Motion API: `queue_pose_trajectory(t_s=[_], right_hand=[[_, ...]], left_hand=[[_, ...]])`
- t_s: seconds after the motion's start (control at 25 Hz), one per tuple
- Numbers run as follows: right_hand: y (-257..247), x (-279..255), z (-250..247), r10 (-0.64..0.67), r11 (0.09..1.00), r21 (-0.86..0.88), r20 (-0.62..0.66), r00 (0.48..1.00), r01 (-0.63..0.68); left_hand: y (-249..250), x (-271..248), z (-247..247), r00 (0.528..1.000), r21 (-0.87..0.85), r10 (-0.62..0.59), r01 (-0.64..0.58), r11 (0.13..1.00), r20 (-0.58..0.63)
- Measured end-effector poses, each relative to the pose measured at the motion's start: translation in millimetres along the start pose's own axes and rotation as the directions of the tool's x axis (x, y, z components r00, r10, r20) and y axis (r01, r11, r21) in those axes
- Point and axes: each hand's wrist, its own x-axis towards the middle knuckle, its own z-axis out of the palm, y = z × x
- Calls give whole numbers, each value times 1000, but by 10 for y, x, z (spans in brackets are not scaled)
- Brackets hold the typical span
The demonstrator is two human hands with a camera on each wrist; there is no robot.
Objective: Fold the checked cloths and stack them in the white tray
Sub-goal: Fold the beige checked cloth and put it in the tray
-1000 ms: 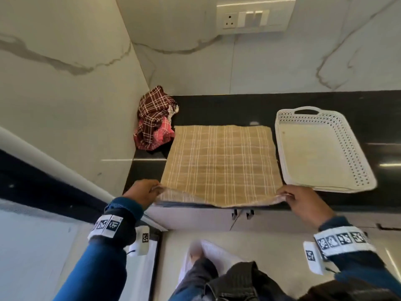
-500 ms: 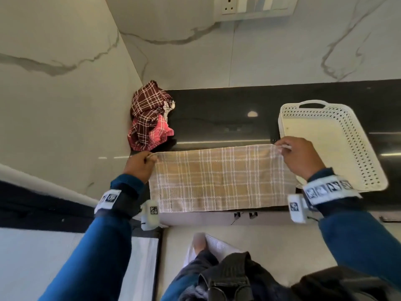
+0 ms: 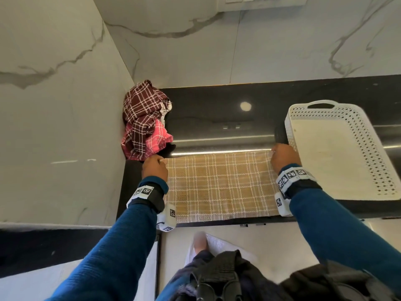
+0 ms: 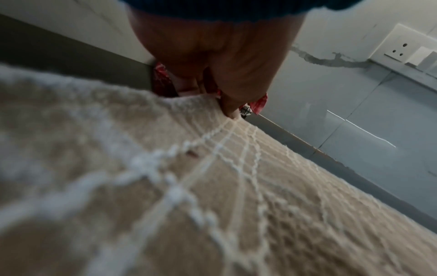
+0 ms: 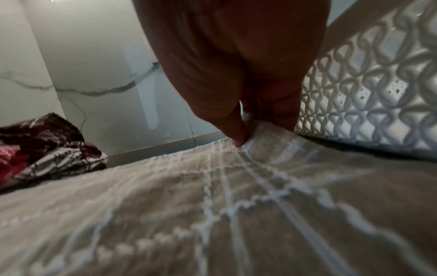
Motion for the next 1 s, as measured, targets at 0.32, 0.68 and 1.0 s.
queue_pose_trajectory(t_s=[0.32,0.68,1.0], right_hand=[[-243,-164,-72,-70,996,-58,-111,991,64],[-810,-673,715,-392,874,-101,429,814,475],[-238,-465,480,-64,981,-162,271,960,111]], left_hand=[[235,-178,-115,1000,303,13,-9,953,-11],[360,-539,668,712,425,373,-672,606,595],[-18,-218,233,837,538,238,-508,673,493]])
